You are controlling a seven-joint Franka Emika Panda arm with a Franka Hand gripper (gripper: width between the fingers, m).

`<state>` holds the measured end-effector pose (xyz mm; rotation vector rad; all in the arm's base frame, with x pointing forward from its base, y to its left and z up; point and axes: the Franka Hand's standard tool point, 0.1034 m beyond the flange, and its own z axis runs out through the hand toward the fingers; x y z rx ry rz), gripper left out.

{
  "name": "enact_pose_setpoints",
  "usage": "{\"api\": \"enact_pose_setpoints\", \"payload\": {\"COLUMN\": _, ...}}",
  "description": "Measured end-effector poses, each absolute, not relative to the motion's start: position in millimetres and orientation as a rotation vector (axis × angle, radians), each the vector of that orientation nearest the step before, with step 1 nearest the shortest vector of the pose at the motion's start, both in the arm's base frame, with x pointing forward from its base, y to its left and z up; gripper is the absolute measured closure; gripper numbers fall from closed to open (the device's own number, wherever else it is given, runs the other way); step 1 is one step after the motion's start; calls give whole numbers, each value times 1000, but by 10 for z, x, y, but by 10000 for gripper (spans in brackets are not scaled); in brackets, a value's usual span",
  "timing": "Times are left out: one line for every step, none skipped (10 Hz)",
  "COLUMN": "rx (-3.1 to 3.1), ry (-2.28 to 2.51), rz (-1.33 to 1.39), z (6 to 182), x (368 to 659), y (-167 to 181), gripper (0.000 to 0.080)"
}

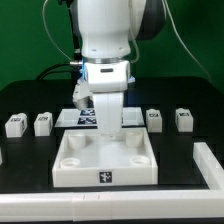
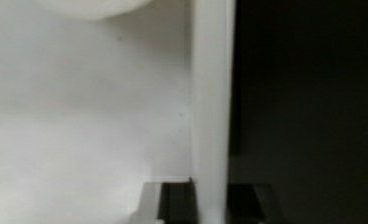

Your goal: Assemble one leg

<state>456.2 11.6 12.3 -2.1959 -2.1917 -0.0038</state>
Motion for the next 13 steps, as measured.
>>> {"api": "enact_pose_setpoints", "payload": {"rx": -2198, "ry": -2190, "rz": -18, "z": 124, "x": 4675, "y": 212, "gripper": 739}}
{"api": "enact_pose_setpoints", "payload": {"rx": -2192, "ry": -2201, "rz": -39, "z": 125, "x": 4780, "y": 294, "gripper": 739}}
{"api": "enact_pose_setpoints", "payload": {"rx": -2194, "ry": -2201, "rz": -58, "z": 126, "x": 4867, "y": 387, "gripper": 739}}
{"api": "enact_pose_setpoints", "payload": {"rx": -2205, "ry": -2188, "rz": -70, "z": 128, "x": 4950, "y": 508, "gripper": 739}}
{"api": "enact_pose_setpoints", "payload": {"rx": -2213, "ry": -2179, "rz": -85, "z": 128, "x": 5025, "y": 619, "gripper": 739}}
{"api": "enact_pose_setpoints", "payload": {"rx": -2220, "ry": -2158, "rz": -78, "z": 125, "x": 5033, "y": 728, "gripper": 739}}
{"api": "enact_pose_setpoints", "payload": {"rx": -2222, "ry": -2144, "rz": -59, "z": 125, "x": 5036, "y": 781, "gripper": 739}}
{"api": "enact_pose_setpoints", "payload": {"rx": -2222, "ry": -2142, "rz": -52, "z": 125, "x": 5032, "y": 781, "gripper": 739}}
{"api": "enact_pose_setpoints", "payload": {"rx": -2222, "ry": -2142, "rz": -51, "z": 127, "x": 5030, "y": 778, "gripper": 739}}
{"api": "enact_pose_setpoints", "payload": {"rx": -2223, "ry": -2141, "rz": -50, "z": 125, "x": 5025, "y": 766, "gripper": 729}}
{"api": "enact_pose_setpoints", "payload": {"rx": -2228, "ry": -2132, "rz": -47, "z": 110, "x": 5016, "y": 742, "gripper": 729}}
{"api": "enact_pose_setpoints", "payload": {"rx": -2231, "ry": -2127, "rz": -46, "z": 94, "x": 5009, "y": 744, "gripper": 544}}
{"api": "enact_pose_setpoints", "payload": {"rx": -2233, "ry": -2125, "rz": -46, "z": 96, "x": 5010, "y": 744, "gripper": 544}}
